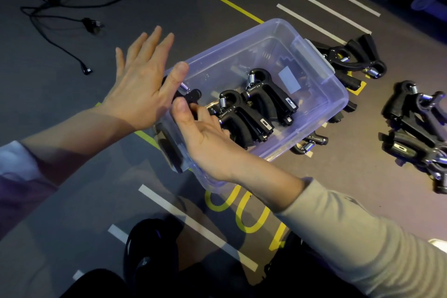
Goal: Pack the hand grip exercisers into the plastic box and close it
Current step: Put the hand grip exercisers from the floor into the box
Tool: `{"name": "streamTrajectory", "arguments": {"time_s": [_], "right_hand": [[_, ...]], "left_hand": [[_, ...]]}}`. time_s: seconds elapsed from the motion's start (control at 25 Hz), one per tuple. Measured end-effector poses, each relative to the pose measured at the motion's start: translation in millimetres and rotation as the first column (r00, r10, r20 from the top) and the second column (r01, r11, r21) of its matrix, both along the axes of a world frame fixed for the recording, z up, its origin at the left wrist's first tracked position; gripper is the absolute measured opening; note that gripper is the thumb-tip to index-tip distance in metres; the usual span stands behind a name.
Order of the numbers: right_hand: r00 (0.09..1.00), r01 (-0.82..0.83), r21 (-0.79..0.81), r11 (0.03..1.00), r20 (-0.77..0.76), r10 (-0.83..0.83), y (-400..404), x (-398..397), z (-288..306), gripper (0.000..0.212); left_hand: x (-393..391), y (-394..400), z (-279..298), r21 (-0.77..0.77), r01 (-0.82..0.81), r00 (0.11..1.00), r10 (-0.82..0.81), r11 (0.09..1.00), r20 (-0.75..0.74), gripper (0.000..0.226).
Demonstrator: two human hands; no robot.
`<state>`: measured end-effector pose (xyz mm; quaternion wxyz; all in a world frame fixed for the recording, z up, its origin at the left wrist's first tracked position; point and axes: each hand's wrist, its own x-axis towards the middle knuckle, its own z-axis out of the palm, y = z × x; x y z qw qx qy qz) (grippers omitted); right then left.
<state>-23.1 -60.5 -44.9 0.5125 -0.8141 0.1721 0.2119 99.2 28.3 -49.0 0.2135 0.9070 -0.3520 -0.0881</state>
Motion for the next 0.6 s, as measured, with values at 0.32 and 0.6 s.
{"name": "streamTrajectory", "arguments": {"time_s": [0.32,0.6], "right_hand": [[0.934,-0.186,-0.055,0.981,-0.319,0.159,2,12,-46,0.09],[0.992,-0.126,-0.211,0.969,-0.025,0.124,-7,4,-45,0.07]], "left_hand": [[-3,-1,-4,0.087,0.097,0.995,-0.1,0.991,0.025,0.087],[-6,-1,-4,0.125,0.19,0.972,-0.205,0.974,0.118,0.082]]}}
